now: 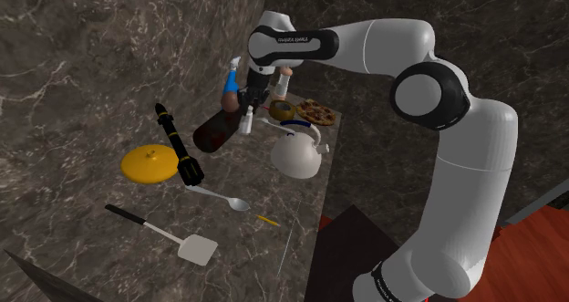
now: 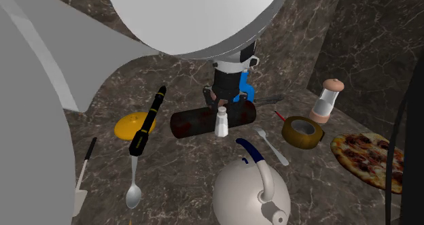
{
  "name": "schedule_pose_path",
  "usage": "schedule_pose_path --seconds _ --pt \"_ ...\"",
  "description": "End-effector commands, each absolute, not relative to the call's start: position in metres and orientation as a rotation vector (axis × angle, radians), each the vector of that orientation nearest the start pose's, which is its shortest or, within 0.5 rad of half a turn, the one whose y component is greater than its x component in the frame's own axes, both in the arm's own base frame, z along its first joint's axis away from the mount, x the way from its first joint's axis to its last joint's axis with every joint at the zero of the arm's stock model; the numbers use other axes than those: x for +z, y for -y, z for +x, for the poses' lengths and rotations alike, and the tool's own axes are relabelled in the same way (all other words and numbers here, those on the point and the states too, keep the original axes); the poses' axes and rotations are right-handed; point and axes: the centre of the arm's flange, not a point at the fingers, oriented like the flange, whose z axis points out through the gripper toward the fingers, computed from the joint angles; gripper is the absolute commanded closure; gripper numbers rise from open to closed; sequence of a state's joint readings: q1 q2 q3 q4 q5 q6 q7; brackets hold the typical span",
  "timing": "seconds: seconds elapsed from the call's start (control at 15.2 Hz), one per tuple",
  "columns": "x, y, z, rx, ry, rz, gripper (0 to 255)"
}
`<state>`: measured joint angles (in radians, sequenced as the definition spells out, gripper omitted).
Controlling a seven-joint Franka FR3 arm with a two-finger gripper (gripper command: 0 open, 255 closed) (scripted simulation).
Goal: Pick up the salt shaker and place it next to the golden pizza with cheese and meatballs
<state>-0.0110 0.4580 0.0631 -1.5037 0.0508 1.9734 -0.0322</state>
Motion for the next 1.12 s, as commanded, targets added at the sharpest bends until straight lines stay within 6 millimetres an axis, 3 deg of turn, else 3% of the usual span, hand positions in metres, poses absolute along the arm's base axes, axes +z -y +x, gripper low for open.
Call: schedule_pose_path --seconds 0.0,1.06 --pt "0.415 -0.033 0.688 -0.017 0.089 -3.066 255" --pt "0.500 -0.033 0.688 -0.017 0.089 -3.066 255"
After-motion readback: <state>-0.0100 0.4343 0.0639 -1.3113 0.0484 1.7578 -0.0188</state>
